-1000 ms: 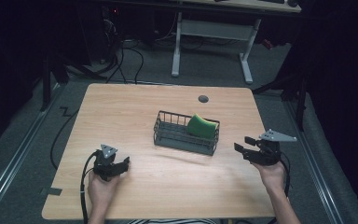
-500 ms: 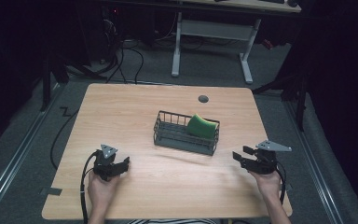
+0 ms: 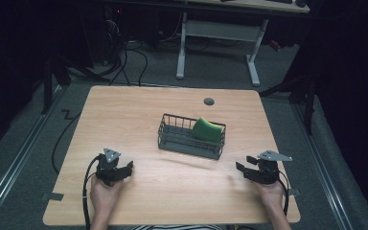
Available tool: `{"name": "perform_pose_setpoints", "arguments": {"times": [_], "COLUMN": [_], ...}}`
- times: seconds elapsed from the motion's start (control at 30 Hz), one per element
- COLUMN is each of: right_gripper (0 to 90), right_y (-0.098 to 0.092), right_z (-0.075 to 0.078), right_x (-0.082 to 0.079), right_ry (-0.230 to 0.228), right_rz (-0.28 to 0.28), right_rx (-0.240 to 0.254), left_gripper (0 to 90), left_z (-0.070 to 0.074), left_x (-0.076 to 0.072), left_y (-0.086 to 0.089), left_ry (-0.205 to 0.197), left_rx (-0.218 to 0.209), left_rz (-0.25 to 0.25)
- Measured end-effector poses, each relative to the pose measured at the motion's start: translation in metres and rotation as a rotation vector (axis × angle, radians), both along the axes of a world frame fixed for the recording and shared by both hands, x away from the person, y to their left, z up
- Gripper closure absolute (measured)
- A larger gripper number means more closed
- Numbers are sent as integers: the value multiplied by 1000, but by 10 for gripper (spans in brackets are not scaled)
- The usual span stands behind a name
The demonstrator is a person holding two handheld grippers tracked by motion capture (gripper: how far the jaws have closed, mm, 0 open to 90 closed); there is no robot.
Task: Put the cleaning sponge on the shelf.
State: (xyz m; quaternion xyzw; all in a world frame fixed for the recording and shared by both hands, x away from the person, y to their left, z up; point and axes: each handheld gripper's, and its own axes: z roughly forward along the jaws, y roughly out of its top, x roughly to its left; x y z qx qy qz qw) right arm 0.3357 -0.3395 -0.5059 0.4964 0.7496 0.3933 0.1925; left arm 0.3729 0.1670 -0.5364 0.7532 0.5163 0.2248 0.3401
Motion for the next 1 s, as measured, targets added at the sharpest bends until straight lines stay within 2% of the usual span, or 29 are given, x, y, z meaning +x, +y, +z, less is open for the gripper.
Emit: {"name": "perform_pose_setpoints", "arguments": {"times": [0.33, 0.57, 0.73, 1.0], "right_gripper": [403, 402, 401, 387], "right_y": [6, 8, 9, 13], "right_z": [-15, -21, -23, -23], "right_x": [-1, -2, -3, -3], "right_ry": [11, 16, 17, 30], "right_rz": [-1, -4, -1, 1], "right_rx": [-32, -34, -24, -62], "left_gripper": [305, 305, 305, 305], "left_z": [0, 0, 0, 0], "left_x": [0, 0, 0, 0], "left_y": [0, 0, 0, 0], "left_ry": [-1, -1, -1, -1], "left_rx": [0, 1, 0, 1], "left_rz": [0, 0, 0, 0]}}
